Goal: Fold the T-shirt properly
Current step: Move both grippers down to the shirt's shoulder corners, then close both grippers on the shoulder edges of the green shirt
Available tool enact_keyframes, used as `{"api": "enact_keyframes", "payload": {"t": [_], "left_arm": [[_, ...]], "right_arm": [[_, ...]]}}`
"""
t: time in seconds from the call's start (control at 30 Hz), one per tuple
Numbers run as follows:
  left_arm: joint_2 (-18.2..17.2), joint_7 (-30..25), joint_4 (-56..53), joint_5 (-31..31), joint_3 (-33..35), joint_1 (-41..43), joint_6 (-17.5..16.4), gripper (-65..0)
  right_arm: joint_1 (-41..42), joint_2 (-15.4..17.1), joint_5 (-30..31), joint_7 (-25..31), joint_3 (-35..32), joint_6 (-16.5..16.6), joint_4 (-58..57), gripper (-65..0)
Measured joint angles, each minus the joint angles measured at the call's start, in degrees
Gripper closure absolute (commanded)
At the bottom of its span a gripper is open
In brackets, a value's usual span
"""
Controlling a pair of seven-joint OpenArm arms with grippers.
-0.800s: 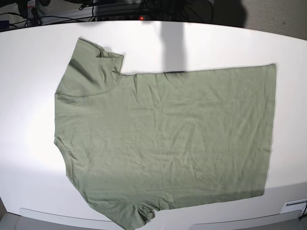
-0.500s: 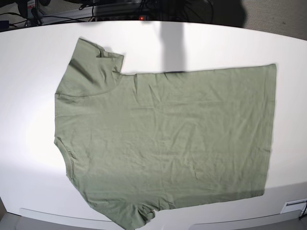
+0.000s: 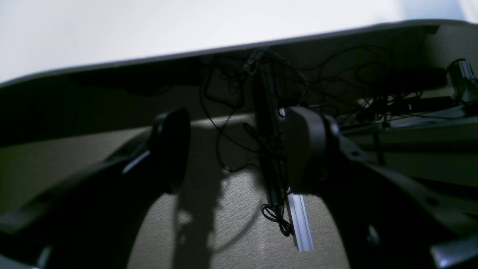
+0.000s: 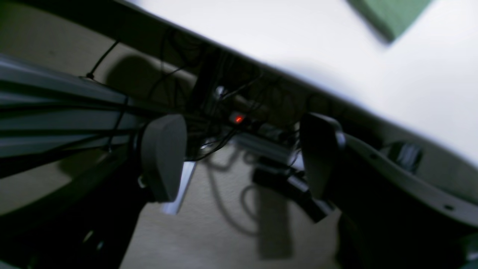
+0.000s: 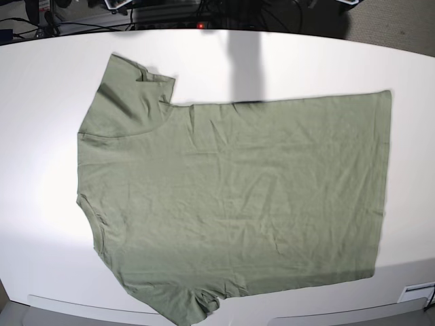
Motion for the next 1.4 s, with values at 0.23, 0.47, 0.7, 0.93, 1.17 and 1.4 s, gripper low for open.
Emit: {"api": "enact_keyframes", "payload": {"t": [0.23, 0.47, 0.7, 0.93, 1.17, 1.4], "left_arm": [[0.09, 0.7, 4.33, 4.5, 0.04, 0.02, 0.02, -39.1], [-3.13, 0.68, 13.11, 18.27, 0.09, -1.57, -0.2, -39.1], [-7.37, 2.38, 14.62, 21.24, 0.17, -8.44, -1.03, -39.1], [-14.23, 11.58, 14.6, 28.33, 0.42, -18.49, -12.5, -39.1], [-23.12, 13.94, 14.27, 32.33, 0.37, -22.69, -14.1, -39.0], [-29.86, 13.49, 8.28, 36.09, 0.44, -23.19, -14.51, -39.0]], "right_arm": [[0.0, 0.0, -2.86, -0.28, 0.04, -0.11, 5.64, -47.3], [1.38, 0.02, -19.06, 0.15, 0.04, -2.82, 11.41, -47.3], [6.01, 0.07, -37.2, 0.28, -0.04, -4.57, 11.87, -47.3], [9.38, 2.64, -44.85, -5.95, -0.09, -4.13, 11.91, -47.3], [9.55, 5.16, -45.68, -15.41, -0.07, -3.96, 11.89, -47.3], [9.55, 6.36, -45.7, -16.13, -0.07, -3.02, 11.91, -47.3]]}}
